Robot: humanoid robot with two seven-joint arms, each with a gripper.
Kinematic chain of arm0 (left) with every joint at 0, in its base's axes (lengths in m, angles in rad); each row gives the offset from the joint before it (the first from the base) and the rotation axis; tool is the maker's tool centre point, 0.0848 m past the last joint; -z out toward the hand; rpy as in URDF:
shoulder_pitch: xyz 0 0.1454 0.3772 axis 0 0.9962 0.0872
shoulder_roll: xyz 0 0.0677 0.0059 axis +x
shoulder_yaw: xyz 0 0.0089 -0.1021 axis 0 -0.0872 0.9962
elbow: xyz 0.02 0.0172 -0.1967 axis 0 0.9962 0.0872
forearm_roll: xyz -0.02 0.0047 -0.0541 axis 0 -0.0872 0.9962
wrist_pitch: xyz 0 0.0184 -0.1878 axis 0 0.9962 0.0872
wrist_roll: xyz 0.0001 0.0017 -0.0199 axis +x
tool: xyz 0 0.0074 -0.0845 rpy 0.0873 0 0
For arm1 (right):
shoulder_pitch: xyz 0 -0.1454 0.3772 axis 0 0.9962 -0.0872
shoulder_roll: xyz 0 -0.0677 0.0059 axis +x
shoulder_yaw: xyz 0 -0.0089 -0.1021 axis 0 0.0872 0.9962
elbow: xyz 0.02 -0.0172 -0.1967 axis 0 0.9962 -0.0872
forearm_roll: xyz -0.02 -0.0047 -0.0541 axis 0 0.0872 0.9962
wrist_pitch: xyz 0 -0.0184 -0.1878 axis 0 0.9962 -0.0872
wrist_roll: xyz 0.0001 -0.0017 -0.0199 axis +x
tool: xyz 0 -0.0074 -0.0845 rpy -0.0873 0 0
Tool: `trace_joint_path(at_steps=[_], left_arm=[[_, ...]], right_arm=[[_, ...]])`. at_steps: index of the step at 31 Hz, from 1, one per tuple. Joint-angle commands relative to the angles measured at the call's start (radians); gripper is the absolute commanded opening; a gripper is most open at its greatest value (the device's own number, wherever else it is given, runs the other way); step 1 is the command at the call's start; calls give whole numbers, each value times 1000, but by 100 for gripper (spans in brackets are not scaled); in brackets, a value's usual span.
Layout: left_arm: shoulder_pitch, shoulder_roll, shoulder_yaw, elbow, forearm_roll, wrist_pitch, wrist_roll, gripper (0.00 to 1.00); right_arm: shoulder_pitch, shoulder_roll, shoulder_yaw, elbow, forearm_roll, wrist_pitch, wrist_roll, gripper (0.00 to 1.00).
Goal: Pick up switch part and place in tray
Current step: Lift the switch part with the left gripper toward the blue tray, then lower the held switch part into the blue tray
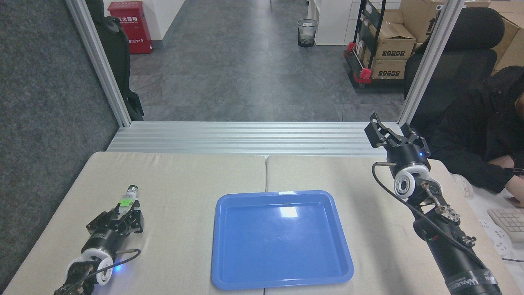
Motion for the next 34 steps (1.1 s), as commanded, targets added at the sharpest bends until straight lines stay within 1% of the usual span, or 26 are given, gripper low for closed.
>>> trace_joint_path(at_steps=[1, 2, 3, 5, 9, 11, 14, 16, 18, 21, 27, 31, 34], left_arm=[[65, 3, 70, -534, 42, -114, -82, 0], [72, 2, 69, -582, 46, -142, -94, 0], [85, -7, 64, -646, 49, -191, -113, 0], [88, -24, 55, -703, 50, -245, -140, 0], [79, -64, 50, -731, 49, -341, -154, 0], [79, -79, 17, -729, 46, -369, -156, 0], [79, -83, -119, -720, 13, -368, -177, 0], [79, -95, -196, -708, -25, -366, -241, 0], [85, -127, -259, -691, -89, -368, -307, 0], [89, -179, -340, -682, -167, -368, -346, 0], [80, -236, -420, -601, -293, -368, -361, 0], [80, -251, -450, -527, -342, -368, -419, 0], [83, -257, -451, -489, -378, -366, -435, 0]], right_arm=[[0, 0, -1, 0, 0, 1, 1, 99], [0, 0, -1, 0, 0, 1, -1, 99], [0, 0, 0, 0, 0, -1, -1, 99], [0, 0, -1, 0, 0, 1, -1, 99], [0, 0, 0, 0, 0, 1, -1, 99], [0, 0, 0, 0, 0, 1, 1, 99], [0, 0, 0, 0, 0, 1, -1, 99], [0, 0, 0, 0, 0, -1, -1, 99], [0, 0, 0, 0, 0, 1, -1, 99], [0, 0, 0, 0, 0, 1, -1, 99], [0, 0, 0, 0, 0, 1, -1, 99], [-1, 0, 0, 0, 0, 1, -1, 99], [0, 0, 0, 0, -1, -1, 1, 99]])
